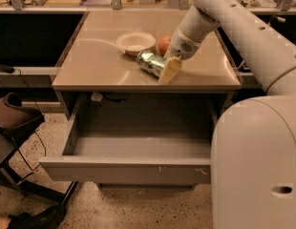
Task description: Place green can into top drawer
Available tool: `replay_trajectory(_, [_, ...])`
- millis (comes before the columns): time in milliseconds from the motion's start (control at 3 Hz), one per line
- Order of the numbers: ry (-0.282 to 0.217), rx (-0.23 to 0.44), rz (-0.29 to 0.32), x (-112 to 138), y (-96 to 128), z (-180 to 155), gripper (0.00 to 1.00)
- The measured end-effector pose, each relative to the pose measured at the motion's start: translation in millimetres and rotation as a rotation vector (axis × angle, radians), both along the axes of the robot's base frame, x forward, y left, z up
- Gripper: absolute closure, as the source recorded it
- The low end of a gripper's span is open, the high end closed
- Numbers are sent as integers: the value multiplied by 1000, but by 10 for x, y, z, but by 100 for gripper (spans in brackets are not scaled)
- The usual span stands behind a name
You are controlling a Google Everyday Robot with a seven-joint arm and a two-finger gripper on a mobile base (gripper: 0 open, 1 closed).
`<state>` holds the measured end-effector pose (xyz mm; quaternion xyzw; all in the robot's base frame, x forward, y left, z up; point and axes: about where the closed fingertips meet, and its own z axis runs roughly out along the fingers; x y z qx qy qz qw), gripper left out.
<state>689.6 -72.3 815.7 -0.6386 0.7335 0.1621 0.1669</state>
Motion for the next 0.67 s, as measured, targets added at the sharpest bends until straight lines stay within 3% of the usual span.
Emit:
replay_trajectory(333, [0, 0, 0, 0, 0, 0, 88])
replay_trajectory(667, [-11, -8, -16, -107, -147, 13, 100])
